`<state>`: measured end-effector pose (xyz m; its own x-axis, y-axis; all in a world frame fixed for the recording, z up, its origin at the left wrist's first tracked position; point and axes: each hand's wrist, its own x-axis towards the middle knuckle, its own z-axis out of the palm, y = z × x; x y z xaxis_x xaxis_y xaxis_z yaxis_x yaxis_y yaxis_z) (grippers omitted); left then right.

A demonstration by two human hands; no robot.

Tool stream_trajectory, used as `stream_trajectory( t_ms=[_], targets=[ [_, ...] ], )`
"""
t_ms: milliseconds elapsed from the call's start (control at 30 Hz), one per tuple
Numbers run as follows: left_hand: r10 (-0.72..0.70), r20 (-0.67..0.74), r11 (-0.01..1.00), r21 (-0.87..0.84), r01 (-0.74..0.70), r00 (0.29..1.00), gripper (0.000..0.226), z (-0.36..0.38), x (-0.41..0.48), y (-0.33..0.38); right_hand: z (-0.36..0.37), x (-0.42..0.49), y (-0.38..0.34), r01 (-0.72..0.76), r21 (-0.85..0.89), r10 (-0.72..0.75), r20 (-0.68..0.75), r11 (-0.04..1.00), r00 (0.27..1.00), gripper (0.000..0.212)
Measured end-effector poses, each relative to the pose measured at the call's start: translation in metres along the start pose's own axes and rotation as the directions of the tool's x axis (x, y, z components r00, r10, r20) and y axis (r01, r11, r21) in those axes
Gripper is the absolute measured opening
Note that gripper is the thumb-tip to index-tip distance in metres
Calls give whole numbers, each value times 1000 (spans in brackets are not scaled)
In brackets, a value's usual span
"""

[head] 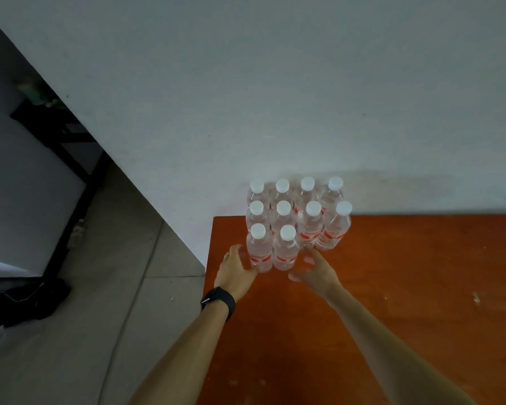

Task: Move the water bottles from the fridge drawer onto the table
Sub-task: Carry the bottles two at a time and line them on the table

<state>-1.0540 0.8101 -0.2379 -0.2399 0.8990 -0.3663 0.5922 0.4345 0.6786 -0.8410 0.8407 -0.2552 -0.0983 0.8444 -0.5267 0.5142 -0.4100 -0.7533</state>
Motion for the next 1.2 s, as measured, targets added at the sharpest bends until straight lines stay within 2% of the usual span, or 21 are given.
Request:
stream_trajectory(
  t_ms=[67, 133, 233, 333, 433, 500, 667, 833, 933, 1100, 1200],
  targets=[
    [1, 1, 999, 51, -1, 1000, 47, 1, -14, -5, -10, -21, 10, -17, -18, 17, -40, 1000, 999, 86],
    [11, 30, 996, 92, -14, 999, 34, 5, -31, -10, -22, -48, 23, -14, -44, 11, -66, 999, 998, 74],
    [55, 127, 986, 151, -75, 990, 38, 19, -57, -7, -38, -94, 50, -4, -70, -4, -103, 998, 995, 55],
    [123, 263, 948, 255, -191, 957, 45, 46, -81, 8, -58, -144, 80, 53, -170, -84, -178, 984, 980, 46],
    [219, 362, 856, 375, -356, 906, 45, 86, -106, 38, -84, -193, 115, 64, -318, -145, -239, 946, 960, 48],
    [307, 439, 766, 412, -493, 844, 46, 118, -126, 68, -107, -226, 141, 32, -369, -152, -300, 929, 942, 48],
    [506, 582, 483, 420, -768, 636, 47, 212, -207, 159, -173, -337, 208, -163, -378, -82, -554, 911, 829, 44],
    [656, 664, 182, 323, -929, 359, 49, 302, -338, 252, -242, -479, 280, -337, -300, -33, -788, 892, 615, 46],
    [743, 643, 32, 240, -970, 183, 50, 350, -427, 306, -279, -567, 321, -457, -210, 18, -895, 864, 445, 44],
    [782, 613, -210, 85, -974, -116, 49, 419, -571, 384, -327, -705, 385, -517, -36, 102, -966, 855, 237, 46],
    [763, 599, -290, -19, -957, -243, 51, 461, -647, 417, -349, -777, 420, -540, 42, 123, -986, 841, 114, 48]
  ],
)
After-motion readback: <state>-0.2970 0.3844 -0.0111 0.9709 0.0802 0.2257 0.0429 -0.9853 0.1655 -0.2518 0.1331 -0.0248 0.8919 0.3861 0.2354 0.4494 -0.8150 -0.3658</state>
